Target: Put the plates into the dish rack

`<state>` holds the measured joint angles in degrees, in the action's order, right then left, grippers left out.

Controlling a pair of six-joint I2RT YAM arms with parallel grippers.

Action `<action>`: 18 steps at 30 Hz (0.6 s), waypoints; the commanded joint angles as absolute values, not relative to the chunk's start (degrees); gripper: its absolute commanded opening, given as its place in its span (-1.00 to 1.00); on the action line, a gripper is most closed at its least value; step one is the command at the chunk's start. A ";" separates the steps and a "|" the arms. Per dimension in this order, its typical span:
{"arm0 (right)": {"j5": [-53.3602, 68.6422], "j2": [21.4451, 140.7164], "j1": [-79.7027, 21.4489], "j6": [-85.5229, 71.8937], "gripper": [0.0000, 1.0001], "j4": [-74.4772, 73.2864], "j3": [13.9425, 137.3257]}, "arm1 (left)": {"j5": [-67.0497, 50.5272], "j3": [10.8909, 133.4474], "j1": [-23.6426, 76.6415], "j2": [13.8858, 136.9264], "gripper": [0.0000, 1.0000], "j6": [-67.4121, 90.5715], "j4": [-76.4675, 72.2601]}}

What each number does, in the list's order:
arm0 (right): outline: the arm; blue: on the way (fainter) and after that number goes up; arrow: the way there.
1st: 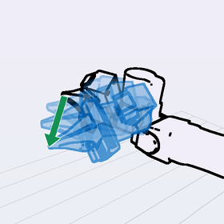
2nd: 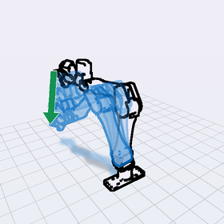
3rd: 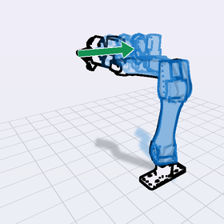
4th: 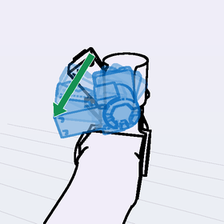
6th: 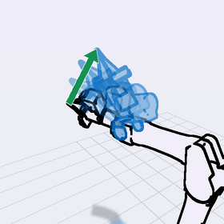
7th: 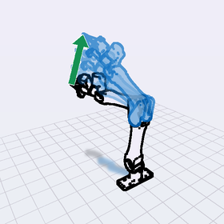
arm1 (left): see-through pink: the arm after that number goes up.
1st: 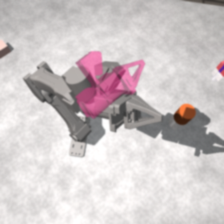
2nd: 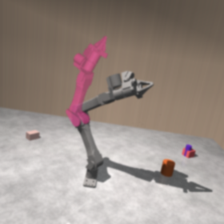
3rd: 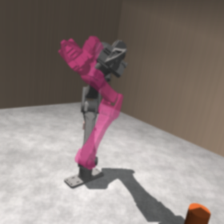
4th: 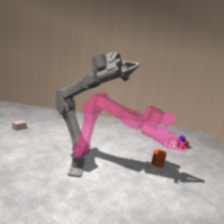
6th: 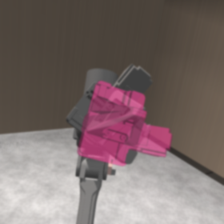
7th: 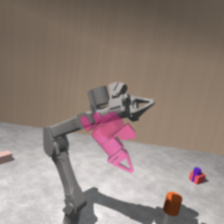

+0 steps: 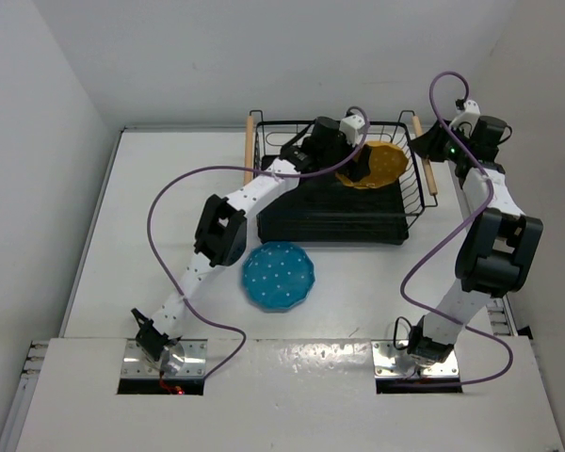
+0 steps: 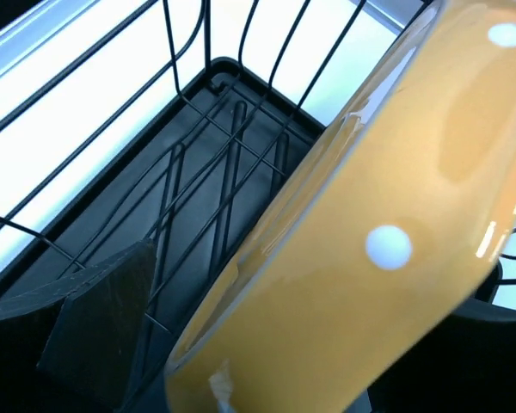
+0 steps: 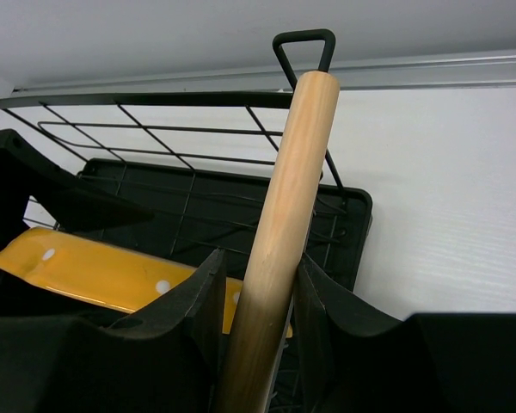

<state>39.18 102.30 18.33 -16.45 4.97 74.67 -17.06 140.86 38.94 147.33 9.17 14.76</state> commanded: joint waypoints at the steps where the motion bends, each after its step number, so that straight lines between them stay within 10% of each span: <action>1: 49.92 100.81 16.61 -10.55 -0.38 5.80 72.95 | -15.21 143.87 37.44 145.90 0.83 7.65 12.74; 11: 48.78 100.20 16.70 -10.98 -0.23 5.80 72.86 | -9.15 143.88 36.39 144.58 0.78 4.75 13.97; 18: 48.43 99.84 16.70 -11.16 -0.11 6.15 72.51 | -9.14 141.51 35.77 143.96 0.30 3.70 16.25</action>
<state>41.98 102.15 18.33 -12.75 6.28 73.54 -13.26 141.51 37.89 147.30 4.54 15.62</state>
